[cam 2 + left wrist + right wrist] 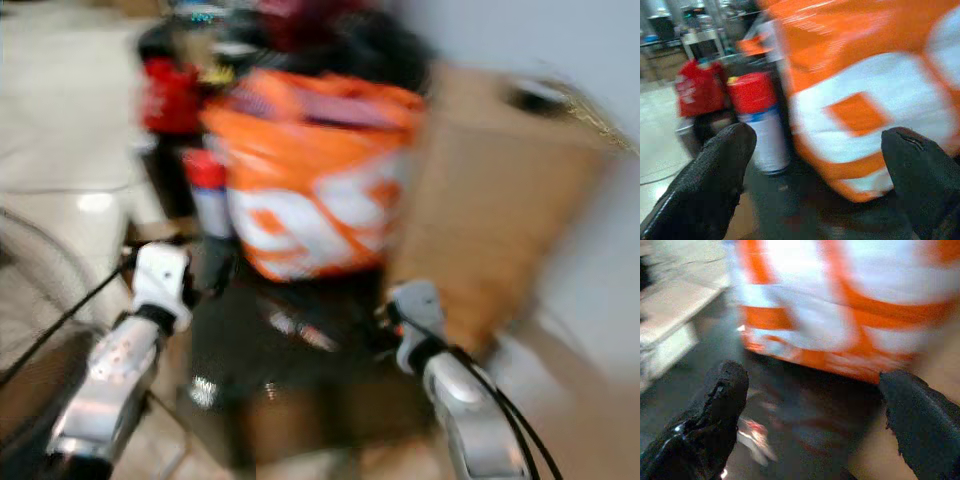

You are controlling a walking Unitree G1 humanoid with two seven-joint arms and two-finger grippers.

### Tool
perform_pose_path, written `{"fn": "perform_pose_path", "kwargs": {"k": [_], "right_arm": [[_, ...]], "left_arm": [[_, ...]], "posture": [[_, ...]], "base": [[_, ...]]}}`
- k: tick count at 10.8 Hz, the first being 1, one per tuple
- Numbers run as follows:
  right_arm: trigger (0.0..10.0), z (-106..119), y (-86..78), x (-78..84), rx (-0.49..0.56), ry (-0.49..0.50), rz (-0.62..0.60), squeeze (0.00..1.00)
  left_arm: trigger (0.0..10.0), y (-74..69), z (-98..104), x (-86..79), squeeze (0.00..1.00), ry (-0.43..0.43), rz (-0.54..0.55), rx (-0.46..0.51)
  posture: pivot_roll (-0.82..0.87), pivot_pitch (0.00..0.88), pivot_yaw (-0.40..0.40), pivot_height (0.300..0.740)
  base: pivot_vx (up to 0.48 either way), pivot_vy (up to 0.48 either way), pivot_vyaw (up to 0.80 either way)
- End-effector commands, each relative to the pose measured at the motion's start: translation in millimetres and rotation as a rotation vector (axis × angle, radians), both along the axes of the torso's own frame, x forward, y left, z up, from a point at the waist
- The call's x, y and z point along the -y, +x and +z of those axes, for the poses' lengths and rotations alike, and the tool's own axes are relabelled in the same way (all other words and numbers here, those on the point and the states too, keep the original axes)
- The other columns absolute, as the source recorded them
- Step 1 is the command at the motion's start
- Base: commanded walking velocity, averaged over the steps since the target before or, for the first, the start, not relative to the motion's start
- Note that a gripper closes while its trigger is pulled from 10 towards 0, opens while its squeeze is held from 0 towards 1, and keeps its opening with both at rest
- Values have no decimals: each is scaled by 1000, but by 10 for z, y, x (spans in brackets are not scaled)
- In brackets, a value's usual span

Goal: Hang keys on a hook

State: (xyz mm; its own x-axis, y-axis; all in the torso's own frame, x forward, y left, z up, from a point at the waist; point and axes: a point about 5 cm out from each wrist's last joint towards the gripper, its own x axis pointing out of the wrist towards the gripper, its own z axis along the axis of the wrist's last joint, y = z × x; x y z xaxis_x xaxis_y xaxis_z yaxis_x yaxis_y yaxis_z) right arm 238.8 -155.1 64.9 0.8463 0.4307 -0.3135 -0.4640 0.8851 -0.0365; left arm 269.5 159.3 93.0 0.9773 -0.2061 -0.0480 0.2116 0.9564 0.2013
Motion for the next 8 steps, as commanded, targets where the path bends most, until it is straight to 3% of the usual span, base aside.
{"fn": "perform_pose_path", "kwargs": {"k": [1, 5, 8], "right_arm": [[10000, -2, 2, 93, -5, -36, 14, 0], [10000, 13, 51, 160, -9, -94, 43, 0], [10000, -177, 41, 155, -109, -170, 103, 0]], "left_arm": [[10000, -17, -29, 18, 0, -5, -16, -31], [10000, -145, -182, 99, 0, 71, -181, -110], [10000, -247, -375, 111, 0, 180, -363, -236]], "posture": [[-87, 0, -18, 740], [-95, 0, -36, 740], [-110, 0, -37, 740]], "base": [[319, 0, 0], [0, 0, 0], [0, 0, 0]]}}
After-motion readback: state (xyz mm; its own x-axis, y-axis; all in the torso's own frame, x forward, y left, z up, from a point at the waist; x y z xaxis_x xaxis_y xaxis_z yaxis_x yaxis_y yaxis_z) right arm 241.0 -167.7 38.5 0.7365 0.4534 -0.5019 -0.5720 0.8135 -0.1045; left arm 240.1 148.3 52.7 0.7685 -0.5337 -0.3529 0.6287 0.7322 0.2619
